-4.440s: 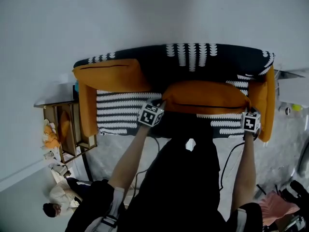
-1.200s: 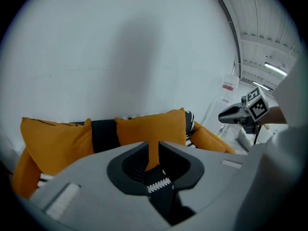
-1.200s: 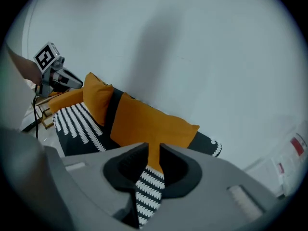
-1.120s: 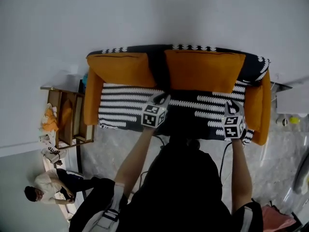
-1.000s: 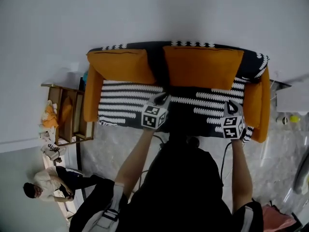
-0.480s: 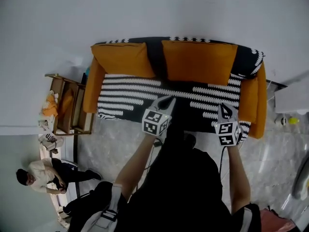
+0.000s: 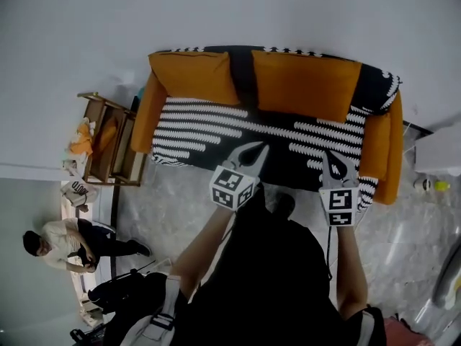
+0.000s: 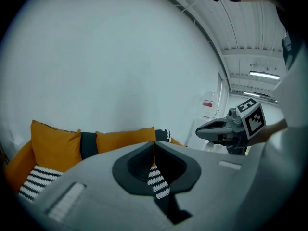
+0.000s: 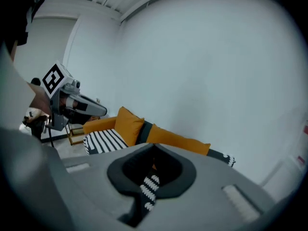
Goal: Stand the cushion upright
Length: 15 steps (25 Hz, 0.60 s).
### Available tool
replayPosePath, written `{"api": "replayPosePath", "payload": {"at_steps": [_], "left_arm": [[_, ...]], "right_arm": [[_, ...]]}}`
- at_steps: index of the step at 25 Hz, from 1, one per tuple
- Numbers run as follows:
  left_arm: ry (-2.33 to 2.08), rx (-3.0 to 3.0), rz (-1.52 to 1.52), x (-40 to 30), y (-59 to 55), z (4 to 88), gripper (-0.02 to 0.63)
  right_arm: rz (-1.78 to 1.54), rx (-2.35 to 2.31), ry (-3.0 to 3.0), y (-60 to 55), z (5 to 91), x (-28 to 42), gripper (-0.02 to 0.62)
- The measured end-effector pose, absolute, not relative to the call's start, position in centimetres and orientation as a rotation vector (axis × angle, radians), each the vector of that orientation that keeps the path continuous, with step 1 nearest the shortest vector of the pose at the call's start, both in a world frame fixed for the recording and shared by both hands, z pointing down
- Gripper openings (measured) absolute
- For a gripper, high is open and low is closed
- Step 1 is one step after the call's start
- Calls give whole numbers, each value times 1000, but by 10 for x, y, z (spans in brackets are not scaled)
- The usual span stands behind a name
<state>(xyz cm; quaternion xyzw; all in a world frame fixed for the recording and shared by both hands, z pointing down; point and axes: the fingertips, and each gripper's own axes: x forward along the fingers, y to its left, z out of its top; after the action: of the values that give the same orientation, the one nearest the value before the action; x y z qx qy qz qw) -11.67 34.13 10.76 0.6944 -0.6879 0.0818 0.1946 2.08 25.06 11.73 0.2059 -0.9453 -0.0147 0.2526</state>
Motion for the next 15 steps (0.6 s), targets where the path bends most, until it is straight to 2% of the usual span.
{"api": "replayPosePath", "payload": {"at_steps": [15], "left_arm": [[-1955, 1999, 133, -107, 369, 70, 14]], "right_arm": [[166, 447, -2799, 305, 57, -7, 2]]}}
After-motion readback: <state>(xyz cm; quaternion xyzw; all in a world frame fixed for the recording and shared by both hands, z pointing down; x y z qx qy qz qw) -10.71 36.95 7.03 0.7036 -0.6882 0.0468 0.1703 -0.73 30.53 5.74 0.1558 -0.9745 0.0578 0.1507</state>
